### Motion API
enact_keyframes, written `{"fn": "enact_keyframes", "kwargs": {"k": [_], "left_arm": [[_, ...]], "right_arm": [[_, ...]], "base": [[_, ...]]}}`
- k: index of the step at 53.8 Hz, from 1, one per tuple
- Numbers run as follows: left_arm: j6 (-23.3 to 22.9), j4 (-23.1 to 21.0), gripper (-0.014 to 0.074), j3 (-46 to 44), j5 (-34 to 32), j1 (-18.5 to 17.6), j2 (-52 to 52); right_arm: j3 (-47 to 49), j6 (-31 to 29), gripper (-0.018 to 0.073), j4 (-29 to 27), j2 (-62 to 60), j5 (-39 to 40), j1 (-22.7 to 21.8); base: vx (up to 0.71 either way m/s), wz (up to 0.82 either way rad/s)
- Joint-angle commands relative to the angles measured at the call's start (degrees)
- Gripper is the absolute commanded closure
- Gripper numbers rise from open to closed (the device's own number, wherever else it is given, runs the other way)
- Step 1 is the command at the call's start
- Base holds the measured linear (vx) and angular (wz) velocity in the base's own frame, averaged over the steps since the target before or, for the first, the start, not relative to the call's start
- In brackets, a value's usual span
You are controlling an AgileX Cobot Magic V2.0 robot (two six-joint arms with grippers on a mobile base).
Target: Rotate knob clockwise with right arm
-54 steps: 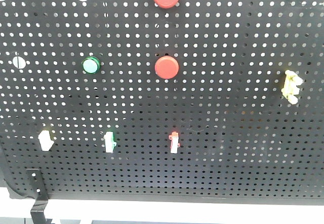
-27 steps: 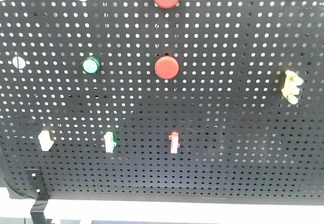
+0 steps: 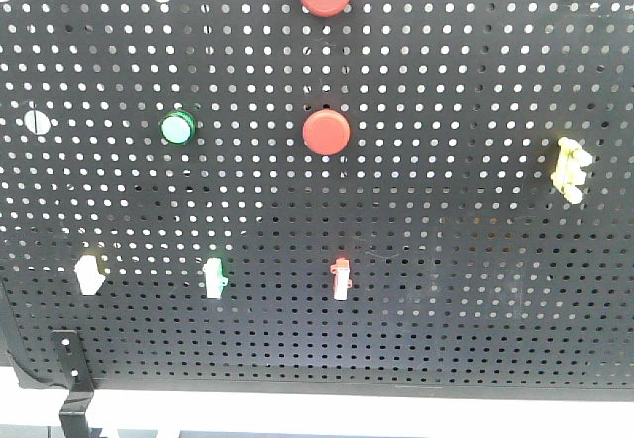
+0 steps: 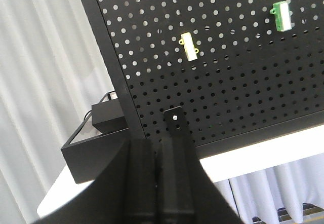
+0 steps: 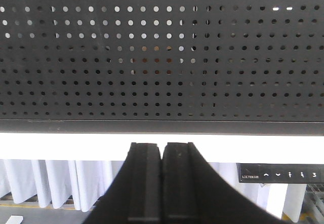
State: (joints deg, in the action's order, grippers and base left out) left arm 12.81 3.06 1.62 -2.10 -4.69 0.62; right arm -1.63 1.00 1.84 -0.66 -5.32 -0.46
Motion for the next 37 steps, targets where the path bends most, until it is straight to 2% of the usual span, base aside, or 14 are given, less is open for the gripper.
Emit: {"fn": "enact_keyframes", "kwargs": {"k": [1, 37], "left_arm": [[-0.2, -0.3, 0.0603, 1.9, -4.3, -0.4, 1.0], [-0.2, -0.3, 0.0603, 1.9, -4.3, -0.4, 1.0]], "right_arm": [[-0.6, -0.6, 0.0570, 0.1, -0.4, 5.3, -0.3], [-0.6, -0.6, 0.0570, 0.1, -0.4, 5.3, -0.3]], "base": [[0.00, 0.00], [0.00, 0.00]]}}
